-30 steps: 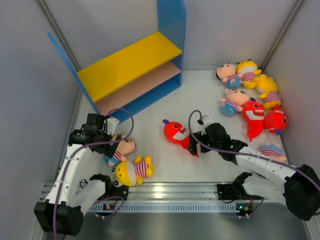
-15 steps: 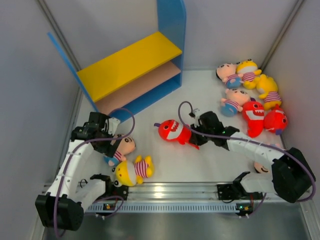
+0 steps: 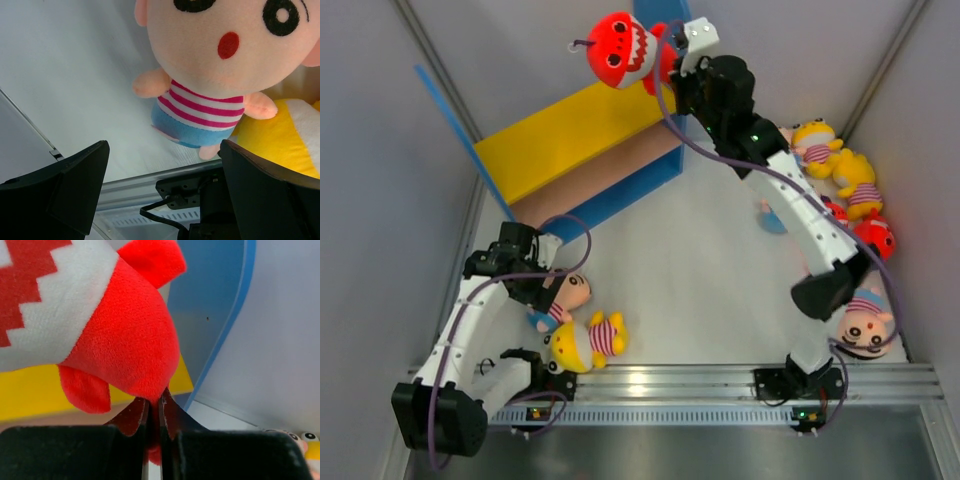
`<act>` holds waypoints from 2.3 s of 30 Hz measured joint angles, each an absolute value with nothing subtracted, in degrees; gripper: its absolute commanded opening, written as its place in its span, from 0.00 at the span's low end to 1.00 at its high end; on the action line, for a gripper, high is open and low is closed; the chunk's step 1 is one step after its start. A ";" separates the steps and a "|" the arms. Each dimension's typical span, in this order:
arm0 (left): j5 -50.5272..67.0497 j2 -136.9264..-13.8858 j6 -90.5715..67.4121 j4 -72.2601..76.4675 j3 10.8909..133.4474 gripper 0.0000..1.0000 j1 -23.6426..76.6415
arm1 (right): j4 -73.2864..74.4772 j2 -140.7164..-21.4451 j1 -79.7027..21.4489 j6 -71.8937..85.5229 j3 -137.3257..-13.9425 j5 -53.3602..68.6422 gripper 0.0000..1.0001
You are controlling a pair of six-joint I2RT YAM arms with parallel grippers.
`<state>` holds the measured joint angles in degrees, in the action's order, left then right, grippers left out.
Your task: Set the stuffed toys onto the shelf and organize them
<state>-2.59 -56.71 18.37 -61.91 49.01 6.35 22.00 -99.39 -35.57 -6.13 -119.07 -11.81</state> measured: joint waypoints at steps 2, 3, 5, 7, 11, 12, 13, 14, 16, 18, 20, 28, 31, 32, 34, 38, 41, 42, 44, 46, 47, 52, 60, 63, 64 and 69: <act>-2.07 -57.25 18.37 -61.56 49.12 0.99 6.35 | 21.21 -110.15 -35.38 -7.05 -129.88 -13.34 0.00; -1.91 -57.56 18.37 -61.43 49.17 0.99 6.35 | 20.67 -114.39 -35.33 -7.40 -133.56 -13.96 0.00; -1.06 -58.43 18.37 -60.95 49.19 0.99 6.35 | 19.29 -122.85 -35.11 -7.44 -138.61 -15.03 0.00; -0.67 -59.05 18.35 -60.47 49.17 0.99 6.35 | 18.72 -128.88 -34.83 -6.22 -139.50 -15.75 0.00; -0.51 -59.16 18.37 -59.77 49.17 0.99 6.35 | 14.70 -132.46 -34.15 -1.74 -139.37 -16.69 0.00; -0.36 -59.16 18.37 -59.66 49.17 0.99 6.35 | 14.63 -132.11 -33.87 -0.43 -139.37 -16.78 0.00; -0.25 -59.18 18.37 -59.59 49.17 0.99 6.35 | 14.59 -131.87 -33.54 0.54 -139.15 -16.86 0.00; -0.19 -59.18 18.37 -59.55 49.17 0.99 6.35 | 14.70 -131.74 -33.15 1.74 -139.02 -16.88 0.00; -0.16 -59.18 18.37 -59.51 49.17 0.99 6.35 | 14.68 -131.63 -32.64 3.36 -138.30 -16.84 0.12; -0.08 -59.16 18.37 -59.48 49.17 0.99 6.35 | 14.50 -131.63 -32.36 4.60 -137.99 -16.73 0.39; 0.01 -59.16 18.37 -59.51 49.17 0.99 6.35 | 14.61 -131.44 -32.34 5.43 -137.99 -16.80 0.57; 0.16 -59.53 18.37 -59.48 49.17 0.99 6.35 | 19.81 -123.28 -32.34 7.07 -129.36 -10.37 0.93; 0.16 -59.53 18.37 -59.44 49.17 0.99 6.35 | 21.80 -111.48 -31.97 6.70 -117.54 -6.57 0.95; 0.16 -59.55 18.37 -59.44 49.17 0.99 6.35 | 22.72 -105.58 -31.62 6.70 -112.44 -5.06 0.95; 0.16 -59.53 18.37 -59.44 49.17 0.99 6.35 | 22.20 -96.95 -28.88 7.25 -105.30 -2.92 0.95; 0.16 -59.53 18.37 -59.42 49.17 0.99 6.35 | 22.74 -80.05 -12.16 10.81 -90.54 -2.24 0.95; 0.16 -59.53 18.37 -59.40 49.17 0.99 6.35 | 21.96 -76.18 5.85 14.46 -80.53 -3.90 0.94; 0.19 -59.53 18.37 -59.40 49.17 0.99 6.35 | 21.43 -76.12 9.96 15.46 -76.97 -3.75 0.94; 0.16 -59.53 18.35 -59.40 49.17 0.99 6.35 | 20.73 -77.69 16.21 17.23 -68.58 -2.00 0.93; 0.19 -59.53 18.35 -59.37 49.17 0.99 6.35 | 20.75 -80.62 19.68 18.81 -61.10 -0.23 0.93; 0.19 -59.53 18.35 -59.37 49.19 0.99 6.35 | 20.97 -81.82 20.67 19.57 -57.89 0.10 0.92; 0.19 -59.53 18.33 -59.37 49.25 0.99 6.35 | 20.84 -84.23 22.96 21.52 -52.71 -0.08 0.91; 0.45 -59.53 18.31 -59.33 50.94 0.99 6.35 | 15.94 -90.54 23.81 19.90 -54.30 2.33 0.89; 0.43 -59.48 18.13 -59.27 51.44 0.99 6.35 | 14.02 -94.43 23.81 19.16 -55.29 3.68 0.62; 0.43 -59.40 18.13 -59.22 51.48 0.99 6.35 | 13.45 -94.91 23.81 18.65 -55.20 3.84 0.51; 0.45 -59.37 18.13 -59.20 51.64 0.99 6.35 | 12.01 -92.75 23.77 18.04 -53.28 4.45 0.00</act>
